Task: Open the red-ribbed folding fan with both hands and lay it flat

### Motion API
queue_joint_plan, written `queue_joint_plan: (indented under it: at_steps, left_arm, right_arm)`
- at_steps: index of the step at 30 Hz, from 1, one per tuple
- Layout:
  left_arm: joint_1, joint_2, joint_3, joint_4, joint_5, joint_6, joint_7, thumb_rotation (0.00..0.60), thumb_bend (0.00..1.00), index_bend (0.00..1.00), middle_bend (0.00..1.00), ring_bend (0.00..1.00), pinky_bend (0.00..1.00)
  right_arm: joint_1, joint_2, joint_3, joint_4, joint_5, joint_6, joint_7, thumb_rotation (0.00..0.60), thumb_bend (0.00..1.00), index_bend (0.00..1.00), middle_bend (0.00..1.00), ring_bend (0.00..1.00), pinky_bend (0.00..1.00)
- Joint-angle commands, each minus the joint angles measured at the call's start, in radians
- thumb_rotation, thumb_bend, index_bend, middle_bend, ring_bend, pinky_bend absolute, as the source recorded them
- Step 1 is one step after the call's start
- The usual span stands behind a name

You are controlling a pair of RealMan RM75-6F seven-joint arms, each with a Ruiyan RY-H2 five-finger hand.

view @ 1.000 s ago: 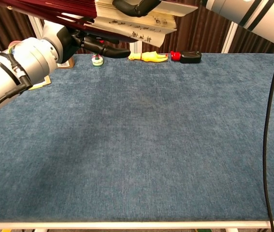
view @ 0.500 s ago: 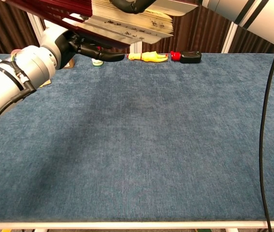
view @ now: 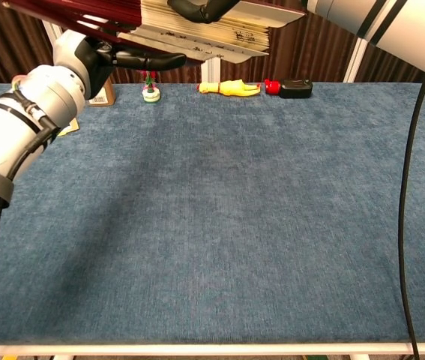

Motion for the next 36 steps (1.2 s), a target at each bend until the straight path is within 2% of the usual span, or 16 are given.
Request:
queue_joint_plan:
  at_steps: [1,10,15,21,26,36]
  left_arm:
    - [0.0,-0.007,-0.004,0.006,-0.007,-0.003,-0.001,0.6,0.21,0.57,0.52,0.36,0.29]
    - [0.005,-0.011,-0.009,0.012,-0.02,0.001,0.032,0.6,0.36,0.71,0.66,0.48,0.32]
    - [0.01,-0.003,0.007,0.026,-0.017,0.001,0.09,0.6,0.41,0.73,0.68,0.5,0.35]
    - [0.022,0.067,0.042,-0.002,-0.014,-0.035,0.198,0.6,0.41,0.72,0.67,0.5,0.35]
    - [0.041,0.127,0.062,-0.022,-0.031,-0.043,0.33,0.6,0.41,0.71,0.67,0.5,0.35]
    - [0.059,0.219,0.112,-0.072,-0.063,-0.034,0.689,0.6,0.42,0.69,0.65,0.5,0.35]
  right_arm:
    - [-0.001,0.004,0.002,-0.004,0.002,0.001,-0.002,0.6,0.99,0.9,0.7,0.38,0.24]
    - [-0.008,0.012,-0.003,-0.018,-0.002,0.006,-0.005,0.6,1.0,0.9,0.7,0.38,0.24]
    - [-0.012,0.019,-0.006,-0.02,-0.009,0.015,-0.002,0.6,1.0,0.9,0.71,0.38,0.24]
    - [-0.024,0.046,-0.022,-0.032,-0.033,0.027,-0.018,0.6,1.0,0.9,0.7,0.38,0.24]
    - [-0.049,0.091,-0.053,-0.047,-0.068,0.043,-0.074,0.6,1.0,0.89,0.71,0.39,0.24]
    - [-0.113,0.178,-0.102,-0.125,-0.082,0.038,-0.196,0.6,1.0,0.89,0.71,0.39,0.24]
